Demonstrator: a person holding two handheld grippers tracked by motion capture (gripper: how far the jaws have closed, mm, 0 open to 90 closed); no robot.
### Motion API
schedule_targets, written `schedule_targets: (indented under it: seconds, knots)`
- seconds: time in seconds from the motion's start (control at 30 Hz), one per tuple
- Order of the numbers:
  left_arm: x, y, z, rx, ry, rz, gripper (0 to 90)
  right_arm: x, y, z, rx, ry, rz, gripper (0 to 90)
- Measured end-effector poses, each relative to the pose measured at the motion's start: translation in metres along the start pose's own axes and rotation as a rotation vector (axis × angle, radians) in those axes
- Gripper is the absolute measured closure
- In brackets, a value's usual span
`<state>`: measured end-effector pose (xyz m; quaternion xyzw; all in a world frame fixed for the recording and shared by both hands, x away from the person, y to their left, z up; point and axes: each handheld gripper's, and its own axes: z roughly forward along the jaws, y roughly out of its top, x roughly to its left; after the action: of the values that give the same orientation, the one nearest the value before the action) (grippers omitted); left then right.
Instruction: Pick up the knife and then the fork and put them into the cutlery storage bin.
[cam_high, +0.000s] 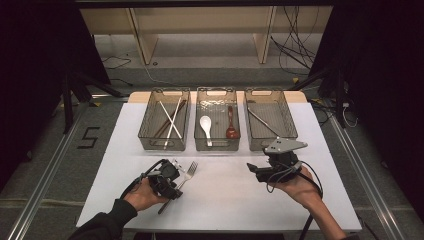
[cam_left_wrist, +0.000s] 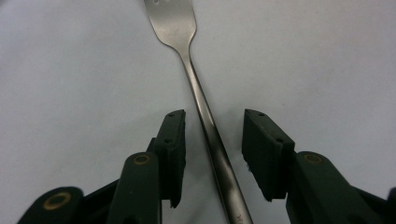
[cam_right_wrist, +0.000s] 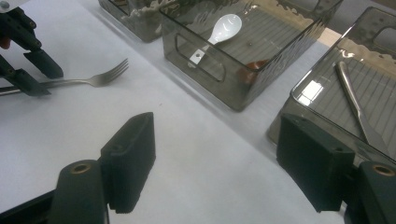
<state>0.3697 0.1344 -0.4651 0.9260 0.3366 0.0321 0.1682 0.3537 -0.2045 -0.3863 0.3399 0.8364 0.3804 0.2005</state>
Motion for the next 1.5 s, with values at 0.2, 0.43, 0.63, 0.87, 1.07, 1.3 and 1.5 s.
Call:
schedule_targets:
  seconds: [0.2,0.43,0.63,0.87,1.07,1.3,1.5]
  knots:
    - [0.0,0.002,0.0,0.017,0.021,0.015,66.2,0.002,0.0,0.001,0.001,0.014,-0.016,29.2]
    - [-0.001,0.006,0.001,0.03,0.023,0.033,74.5,0.002,0.0,0.0,0.004,0.02,-0.024,29.3]
    - [0.002,0.006,0.001,0.019,0.01,0.026,82.5,0.003,0.0,0.002,0.01,0.027,-0.028,29.6]
    - [0.001,0.007,0.001,0.027,0.013,0.039,83.1,0.003,0.0,0.002,0.013,0.029,-0.036,29.7]
    - [0.002,0.008,-0.003,0.008,0.027,0.056,83.5,0.004,0.0,0.003,0.017,0.033,-0.035,29.8]
    - [0.01,0.009,-0.017,-0.04,0.012,0.032,83.5,0.006,0.0,0.003,0.009,0.041,-0.046,29.9]
    - [0.009,0.012,-0.027,-0.066,-0.023,0.033,83.4,0.015,0.001,0.005,-0.007,0.059,-0.083,29.9]
